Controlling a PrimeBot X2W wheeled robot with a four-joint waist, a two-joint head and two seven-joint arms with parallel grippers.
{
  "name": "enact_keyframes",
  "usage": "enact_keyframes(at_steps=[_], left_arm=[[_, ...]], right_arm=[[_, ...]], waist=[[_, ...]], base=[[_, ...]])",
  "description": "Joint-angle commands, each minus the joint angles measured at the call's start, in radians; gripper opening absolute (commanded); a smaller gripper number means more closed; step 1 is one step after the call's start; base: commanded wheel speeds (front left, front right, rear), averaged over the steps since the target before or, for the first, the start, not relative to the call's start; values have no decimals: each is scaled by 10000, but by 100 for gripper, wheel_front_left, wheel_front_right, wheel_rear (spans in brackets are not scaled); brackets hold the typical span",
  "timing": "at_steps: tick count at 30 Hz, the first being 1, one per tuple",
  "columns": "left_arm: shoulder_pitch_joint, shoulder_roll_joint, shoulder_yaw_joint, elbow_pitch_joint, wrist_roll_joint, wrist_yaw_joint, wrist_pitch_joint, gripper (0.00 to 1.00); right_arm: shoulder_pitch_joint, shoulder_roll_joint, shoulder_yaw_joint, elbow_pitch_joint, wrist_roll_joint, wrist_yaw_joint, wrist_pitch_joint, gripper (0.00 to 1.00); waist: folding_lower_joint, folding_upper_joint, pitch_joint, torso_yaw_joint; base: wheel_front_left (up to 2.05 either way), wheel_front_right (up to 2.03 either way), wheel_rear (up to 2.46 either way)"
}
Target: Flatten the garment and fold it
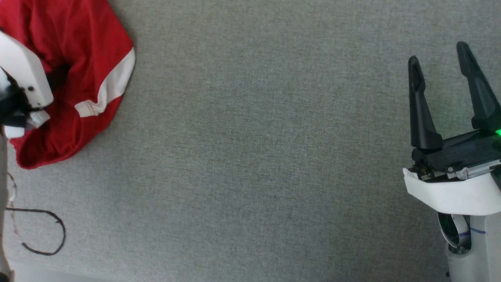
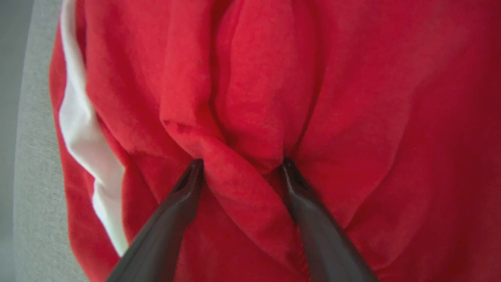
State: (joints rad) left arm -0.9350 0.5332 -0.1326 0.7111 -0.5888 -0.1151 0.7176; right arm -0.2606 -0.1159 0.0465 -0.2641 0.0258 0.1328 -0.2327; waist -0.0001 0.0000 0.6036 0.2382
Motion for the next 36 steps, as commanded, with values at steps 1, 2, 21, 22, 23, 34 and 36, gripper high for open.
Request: enact_keyframes(at_steps=[1, 2, 21, 22, 23, 34, 36], left_arm=[[-122, 17, -428, 375, -270, -69, 409, 100], [-188, 93, -520, 423, -357, -80, 466, 100], [-1325, 1606, -2437, -470, -387, -155, -1187, 0], [-1423, 1648, -2643, -648, -323, -155, -1354, 0], [-1525, 1668, -2853, -832, -285, -155, -1496, 0], [-2885, 1709, -5212, -3166, -412, -155, -2361, 0], [-3146, 1647, -5684, -3609, -315, -155, -2553, 0]], right_arm=[[-248, -46, 40, -146, -53, -20, -122, 100], [-274, -53, 43, -166, -55, -20, -143, 100], [359, 412, -205, 169, 146, -21, -291, 100], [451, 448, -246, 191, 153, -21, -291, 100], [545, 482, -296, 211, 162, -21, -291, 100], [1322, 650, -608, 311, 467, -21, -291, 100], [1414, 652, -660, 317, 647, -21, -291, 100]], waist=[[1, 0, 290, 4], [1, 0, 338, 22], [1, 0, -1699, 39], [1, 0, -1872, 19], [1, 0, -2053, -6], [1, 0, -3433, -973], [1, 0, -3565, -1282]], base=[[0, 0, 0], [0, 0, 0], [0, 0, 0], [0, 0, 0], [0, 0, 0], [0, 0, 0], [0, 0, 0]])
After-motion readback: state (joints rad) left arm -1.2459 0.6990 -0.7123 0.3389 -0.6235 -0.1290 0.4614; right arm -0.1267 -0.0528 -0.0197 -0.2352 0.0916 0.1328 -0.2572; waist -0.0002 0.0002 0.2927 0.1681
